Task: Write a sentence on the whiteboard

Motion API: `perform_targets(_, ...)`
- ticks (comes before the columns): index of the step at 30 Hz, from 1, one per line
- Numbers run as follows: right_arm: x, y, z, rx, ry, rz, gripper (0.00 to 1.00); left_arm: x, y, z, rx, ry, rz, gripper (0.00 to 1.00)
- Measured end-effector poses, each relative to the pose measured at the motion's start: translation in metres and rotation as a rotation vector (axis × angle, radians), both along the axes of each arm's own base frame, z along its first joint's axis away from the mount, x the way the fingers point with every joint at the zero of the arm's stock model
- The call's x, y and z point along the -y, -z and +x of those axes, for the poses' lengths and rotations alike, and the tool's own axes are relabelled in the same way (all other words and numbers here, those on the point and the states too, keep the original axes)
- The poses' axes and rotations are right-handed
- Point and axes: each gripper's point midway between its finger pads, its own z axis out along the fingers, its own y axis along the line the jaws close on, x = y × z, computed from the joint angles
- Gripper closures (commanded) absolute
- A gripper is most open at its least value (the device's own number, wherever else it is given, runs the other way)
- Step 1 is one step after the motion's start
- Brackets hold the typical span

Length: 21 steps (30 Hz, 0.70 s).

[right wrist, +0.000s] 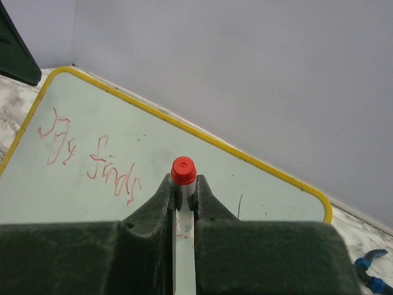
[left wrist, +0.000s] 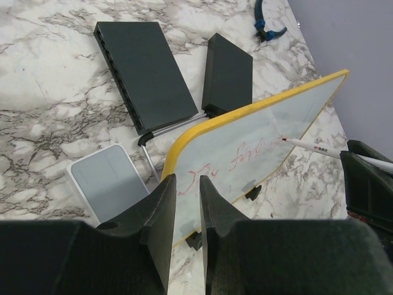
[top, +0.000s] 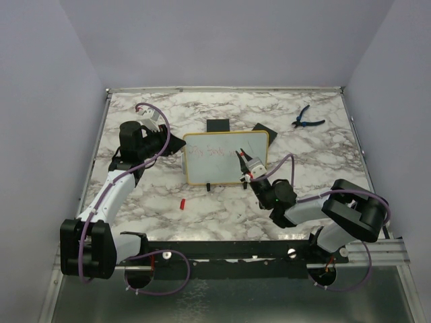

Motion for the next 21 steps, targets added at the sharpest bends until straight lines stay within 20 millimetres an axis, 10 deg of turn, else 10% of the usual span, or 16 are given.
perform_targets(21,0.0044,0.0023,-0.0008,-0.006,0.012,-0.004,0.99,0.0,0.0,0.0,0.0,0.0,0.0,0.77)
